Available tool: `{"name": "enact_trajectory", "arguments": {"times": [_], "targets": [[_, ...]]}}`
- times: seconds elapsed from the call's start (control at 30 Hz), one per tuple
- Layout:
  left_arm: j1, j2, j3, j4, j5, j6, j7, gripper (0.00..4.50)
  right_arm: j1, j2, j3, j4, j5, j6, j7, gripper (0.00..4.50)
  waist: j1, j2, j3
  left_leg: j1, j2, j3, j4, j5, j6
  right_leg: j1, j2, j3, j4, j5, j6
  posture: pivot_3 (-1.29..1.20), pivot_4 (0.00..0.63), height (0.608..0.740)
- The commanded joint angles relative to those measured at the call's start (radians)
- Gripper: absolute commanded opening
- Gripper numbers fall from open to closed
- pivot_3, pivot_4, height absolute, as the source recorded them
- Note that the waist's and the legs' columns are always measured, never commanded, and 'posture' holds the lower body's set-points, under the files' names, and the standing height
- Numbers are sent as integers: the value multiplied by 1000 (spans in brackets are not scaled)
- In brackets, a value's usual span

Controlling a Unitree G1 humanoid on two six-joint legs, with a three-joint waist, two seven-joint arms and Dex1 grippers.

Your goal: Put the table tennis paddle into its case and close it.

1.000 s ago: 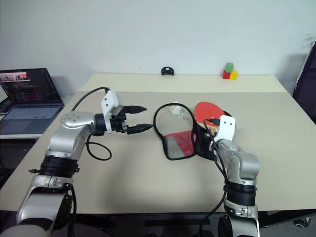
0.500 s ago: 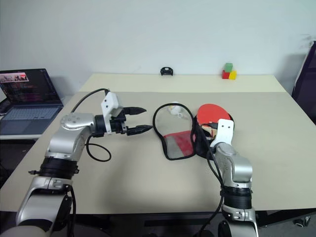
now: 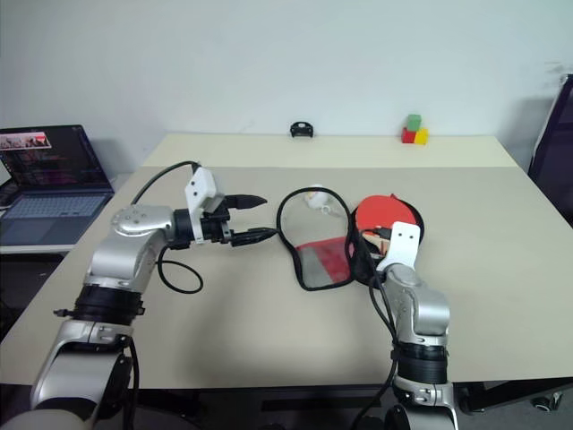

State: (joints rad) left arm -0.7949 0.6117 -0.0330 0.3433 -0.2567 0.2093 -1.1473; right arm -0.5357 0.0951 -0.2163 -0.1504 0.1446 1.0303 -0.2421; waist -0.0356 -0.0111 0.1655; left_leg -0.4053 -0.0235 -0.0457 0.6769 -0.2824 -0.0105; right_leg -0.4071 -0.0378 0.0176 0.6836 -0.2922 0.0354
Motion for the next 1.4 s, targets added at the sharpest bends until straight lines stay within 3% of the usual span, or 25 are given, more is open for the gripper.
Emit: {"name": "enact_trajectory", "arguments": {"times": [0.03,0.2,0.5,0.6,0.67,0.9,1.17,1.4], "targets": [[-18,3,13,-38,-8,-19,-1,4007,-4,14,-9,-49,4,-28,-10,2774,0,0,0,0,0,0,0,0,0,0,0,0,0,0,0,0,150,740],[-15,4,13,-40,-6,-19,0,4007,-7,12,29,-93,-4,-34,6,4476,-1,0,0,1,0,0,0,0,0,0,0,0,1,0,0,0,150,740],[5,13,37,-32,-4,-18,37,4007,-46,-35,42,-270,76,19,129,4476,-1,0,0,3,0,1,1,0,1,0,0,0,6,0,0,0,150,740],[21,3,50,-14,9,-36,97,4007,-57,-160,60,-280,147,-39,316,4476,-1,0,0,4,-1,1,1,0,1,0,0,0,7,0,0,0,150,740],[35,-6,59,-10,9,-37,132,4007,-37,-303,112,-282,174,-63,467,4476,0,0,0,4,-1,1,1,0,1,1,0,-1,7,0,0,0,150,740],[79,-20,71,19,46,-47,243,4007,-51,-555,19,-250,380,-14,761,4476,2,0,0,4,0,1,1,0,1,2,0,-1,6,0,0,0,150,740],[96,-6,61,75,63,-59,251,4007,-75,-769,19,-173,470,-27,964,4476,4,-1,0,4,0,0,1,0,2,2,0,0,6,0,0,0,150,740],[52,-22,20,216,142,-83,300,4007,-103,-826,32,-117,460,-73,996,4476,5,-1,0,4,0,0,1,0,2,2,0,0,6,0,0,0,150,740]]}}
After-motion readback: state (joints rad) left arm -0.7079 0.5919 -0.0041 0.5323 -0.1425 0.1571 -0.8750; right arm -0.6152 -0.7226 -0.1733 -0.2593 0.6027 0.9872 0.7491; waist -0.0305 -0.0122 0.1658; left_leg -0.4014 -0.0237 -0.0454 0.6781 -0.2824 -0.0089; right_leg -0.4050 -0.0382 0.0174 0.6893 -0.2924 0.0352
